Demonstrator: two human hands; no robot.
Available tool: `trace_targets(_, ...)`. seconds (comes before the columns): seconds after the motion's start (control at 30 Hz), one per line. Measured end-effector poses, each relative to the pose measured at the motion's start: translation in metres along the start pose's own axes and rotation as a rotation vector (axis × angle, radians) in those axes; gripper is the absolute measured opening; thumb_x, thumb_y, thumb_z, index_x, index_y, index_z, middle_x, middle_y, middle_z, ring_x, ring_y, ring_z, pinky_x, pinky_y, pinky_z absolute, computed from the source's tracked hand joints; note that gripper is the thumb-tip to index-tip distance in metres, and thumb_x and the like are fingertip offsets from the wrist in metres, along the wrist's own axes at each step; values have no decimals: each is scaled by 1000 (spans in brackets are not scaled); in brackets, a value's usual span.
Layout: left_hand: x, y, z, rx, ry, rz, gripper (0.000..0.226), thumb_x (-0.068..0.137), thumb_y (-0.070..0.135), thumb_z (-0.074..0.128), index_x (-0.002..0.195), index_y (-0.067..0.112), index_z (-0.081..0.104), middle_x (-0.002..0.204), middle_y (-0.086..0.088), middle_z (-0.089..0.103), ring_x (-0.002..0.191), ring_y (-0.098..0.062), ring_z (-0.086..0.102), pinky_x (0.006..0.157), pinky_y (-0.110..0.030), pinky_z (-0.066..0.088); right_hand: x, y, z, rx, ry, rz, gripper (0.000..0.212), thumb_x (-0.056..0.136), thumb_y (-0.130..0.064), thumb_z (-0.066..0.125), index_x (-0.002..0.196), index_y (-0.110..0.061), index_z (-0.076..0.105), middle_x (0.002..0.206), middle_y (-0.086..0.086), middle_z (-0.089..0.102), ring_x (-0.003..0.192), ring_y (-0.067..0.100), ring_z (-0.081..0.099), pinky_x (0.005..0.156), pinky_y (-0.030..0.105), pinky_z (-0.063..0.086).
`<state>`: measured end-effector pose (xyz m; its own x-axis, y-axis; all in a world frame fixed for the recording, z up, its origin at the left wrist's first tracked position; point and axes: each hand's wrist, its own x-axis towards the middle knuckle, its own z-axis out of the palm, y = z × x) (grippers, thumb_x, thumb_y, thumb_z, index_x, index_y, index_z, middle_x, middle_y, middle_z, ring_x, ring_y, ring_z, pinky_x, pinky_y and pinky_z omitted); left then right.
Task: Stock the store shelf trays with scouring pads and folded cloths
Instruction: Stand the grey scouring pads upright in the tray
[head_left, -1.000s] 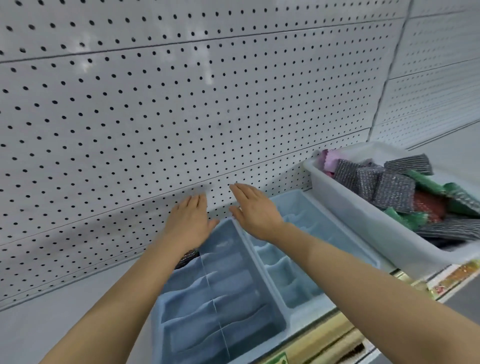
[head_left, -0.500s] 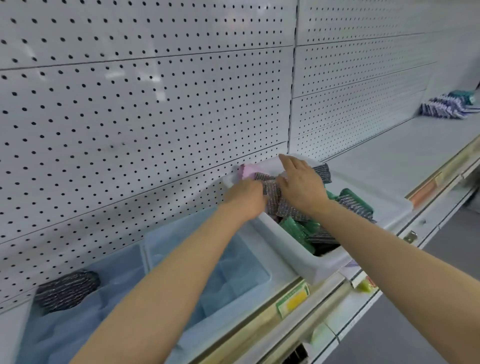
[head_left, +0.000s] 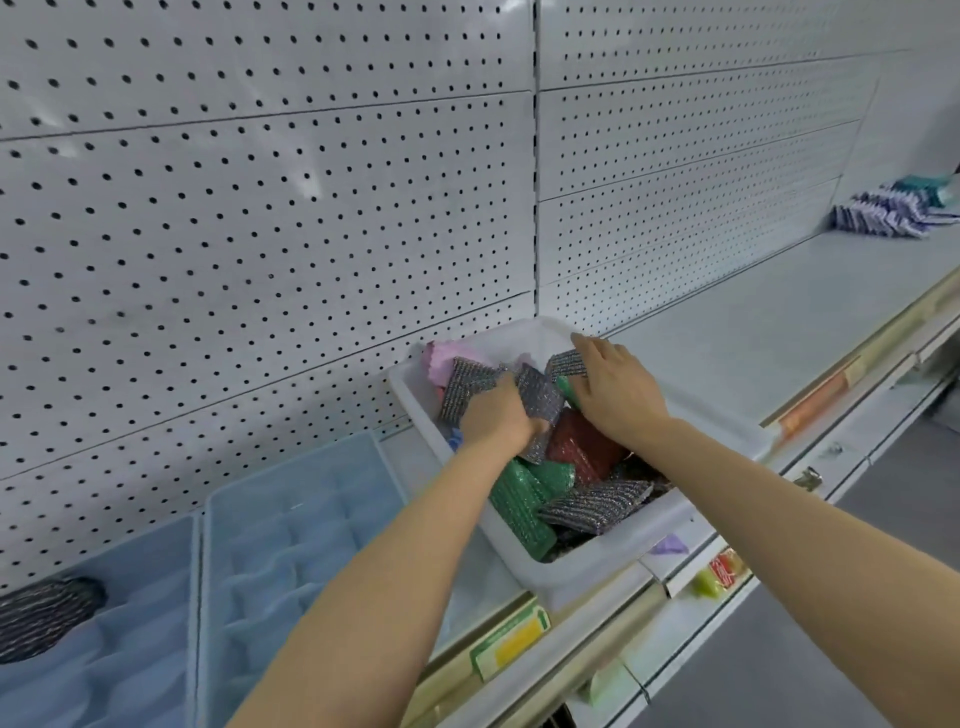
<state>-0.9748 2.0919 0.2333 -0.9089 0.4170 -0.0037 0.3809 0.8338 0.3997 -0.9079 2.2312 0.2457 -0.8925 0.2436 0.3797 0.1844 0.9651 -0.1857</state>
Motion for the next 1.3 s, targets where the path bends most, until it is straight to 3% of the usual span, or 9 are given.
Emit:
trace_targets(0.13,7,-22,-38,-69,165,-36,62,94,40,58,143,16,28,133,-13,54,109,-28,61,90,-43,52,20,-10,15,21,-45,-102,51,98,-20,44,146,-10,32,144,13,45,128,31,44,103,42,39)
trace_targets(0.27,12,-63,-80,-166,318,-83,46,95,33,57,129,12,34,103,-7,63,79,-25,59,66,-37,49,45,-30,29,-17,-219,-350,60,95,-36,53,149,-25,28,151,1,37,138,23,33,112,43,31)
trace_targets(0.43,1,-103,-107,-203,352,-79,51,92,32,61,132,13,35,106,-3,60,87,-24,58,73,-36,48,71,-59,55,-147,-526,-498,98,70,-56,70,143,-55,4,156,-20,15,141,23,27,105,68,22)
trace_targets(0.53,-8,-120,-110,-259,335,-37,57,90,32,64,137,18,35,111,0,61,94,-22,61,81,-37,52,79,-67,61,-139,-492,-460,83,71,-40,74,139,-52,28,131,-6,53,124,24,46,104,52,32)
trace_targets(0.67,-22,-136,-122,-300,319,56,68,84,28,74,141,24,38,104,6,59,89,-15,59,72,-25,48,86,-67,42,258,-384,-331,43,75,-19,70,112,-39,58,97,-4,59,93,22,58,77,33,49)
trace_targets(0.73,-28,-143,-134,-327,311,86,70,79,24,80,138,30,43,96,7,60,83,-11,61,72,-23,49,92,-63,25,446,-325,-262,34,78,-9,71,108,-21,59,97,3,62,85,25,60,74,37,54)
trace_targets(0.83,-37,-155,-154,-356,258,157,72,76,18,81,133,43,45,101,11,61,89,6,57,78,-13,48,91,-64,-3,644,-243,-184,39,82,-7,71,111,-25,54,101,10,63,82,29,64,71,44,59)
trace_targets(0.97,-52,-175,-180,-265,221,242,77,76,21,82,134,55,42,104,21,57,95,-1,59,90,-22,46,79,-93,-18,816,-200,-197,33,83,-7,71,107,-26,60,95,4,65,81,25,66,67,36,59)
trace_targets(1.3,-131,-336,-225,22,105,48,67,79,20,79,138,34,51,128,13,59,114,-12,57,102,-31,44,29,-264,6,941,-258,-331,31,77,-4,72,96,-24,58,96,8,63,78,19,55,71,37,51)
